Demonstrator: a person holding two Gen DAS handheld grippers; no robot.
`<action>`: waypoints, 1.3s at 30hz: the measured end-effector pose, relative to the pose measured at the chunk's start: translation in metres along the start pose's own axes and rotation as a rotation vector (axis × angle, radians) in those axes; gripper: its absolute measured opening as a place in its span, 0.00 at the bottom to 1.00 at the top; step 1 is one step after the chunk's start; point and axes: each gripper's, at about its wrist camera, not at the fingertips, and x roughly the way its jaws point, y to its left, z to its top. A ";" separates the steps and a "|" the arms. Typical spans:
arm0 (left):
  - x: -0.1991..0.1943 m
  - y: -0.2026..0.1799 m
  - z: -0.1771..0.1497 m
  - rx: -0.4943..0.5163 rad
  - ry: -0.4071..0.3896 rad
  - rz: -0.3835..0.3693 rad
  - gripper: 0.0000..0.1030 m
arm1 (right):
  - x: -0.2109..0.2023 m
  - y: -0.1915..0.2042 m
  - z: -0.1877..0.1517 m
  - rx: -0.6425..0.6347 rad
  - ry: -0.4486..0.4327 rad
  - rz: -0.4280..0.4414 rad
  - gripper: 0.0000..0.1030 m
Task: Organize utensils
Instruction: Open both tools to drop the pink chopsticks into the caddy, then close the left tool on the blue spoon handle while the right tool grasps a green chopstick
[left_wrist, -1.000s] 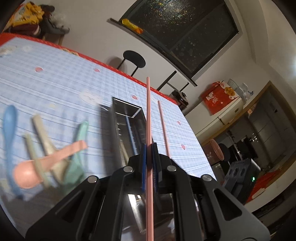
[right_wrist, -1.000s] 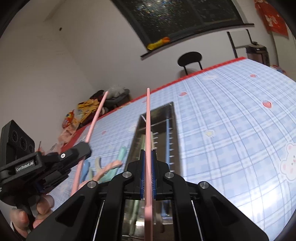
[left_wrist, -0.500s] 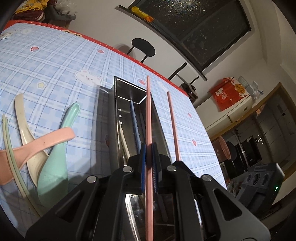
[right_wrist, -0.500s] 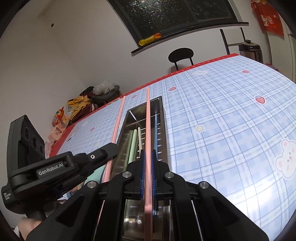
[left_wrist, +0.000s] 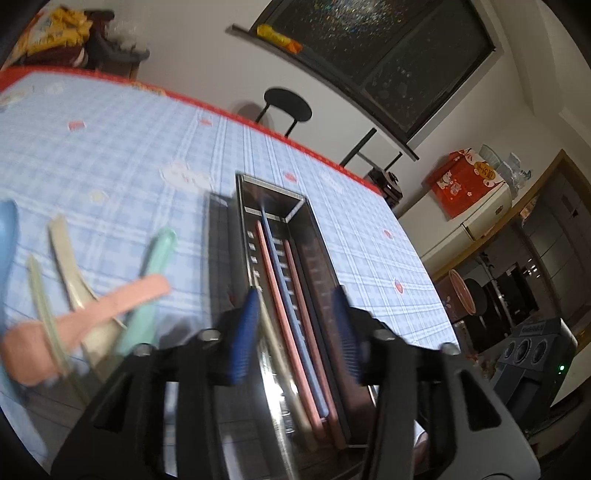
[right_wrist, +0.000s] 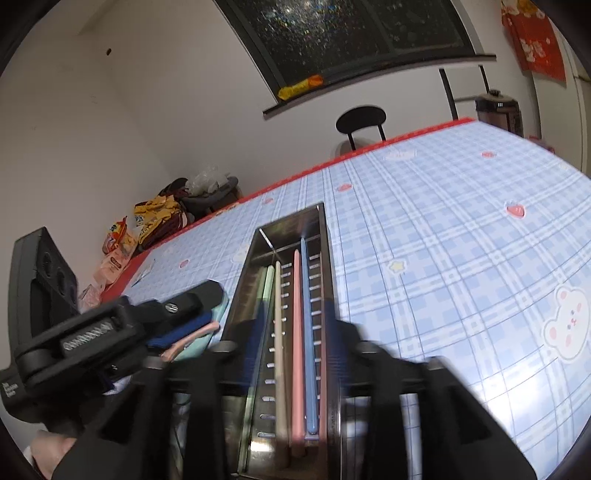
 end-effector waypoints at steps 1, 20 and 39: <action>-0.006 0.000 0.002 0.014 -0.015 0.010 0.57 | -0.002 0.001 0.000 -0.007 -0.014 -0.007 0.60; -0.113 0.065 0.015 0.134 -0.176 0.310 0.94 | -0.016 0.037 -0.005 -0.211 -0.166 -0.144 0.94; -0.162 0.134 -0.008 0.236 -0.132 0.243 0.93 | -0.004 0.146 -0.062 -0.491 0.092 0.074 0.91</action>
